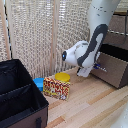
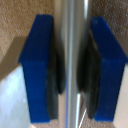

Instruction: Move your gripper towards the bottom drawer handle. Grasp the handle gently with your gripper. Apply gentle outward force to slide the bottom drawer open.

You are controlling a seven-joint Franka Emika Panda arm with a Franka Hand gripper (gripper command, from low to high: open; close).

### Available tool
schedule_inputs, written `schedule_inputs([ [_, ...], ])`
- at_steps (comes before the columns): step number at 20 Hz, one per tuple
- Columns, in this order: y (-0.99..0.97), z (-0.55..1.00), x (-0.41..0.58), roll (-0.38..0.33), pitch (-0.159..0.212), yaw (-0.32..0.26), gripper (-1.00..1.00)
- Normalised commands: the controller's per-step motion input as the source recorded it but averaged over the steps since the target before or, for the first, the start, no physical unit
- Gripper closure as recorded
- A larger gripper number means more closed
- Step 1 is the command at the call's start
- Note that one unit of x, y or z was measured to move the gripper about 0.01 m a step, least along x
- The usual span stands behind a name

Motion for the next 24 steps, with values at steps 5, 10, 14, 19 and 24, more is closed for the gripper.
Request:
schedule_inputs([
  [5,0.60,-0.05,0.074,0.021,-0.003,-0.060,-1.00],
  [10,0.06,0.11,0.075,-0.039,0.012,-0.021,-1.00],
  [14,0.00,0.49,0.155,-0.007,0.032,-0.038,-1.00],
  [19,0.13,0.52,0.226,0.090,0.039,-0.075,-1.00],
  [24,0.20,0.29,0.269,0.194,0.080,-0.196,-1.00],
])
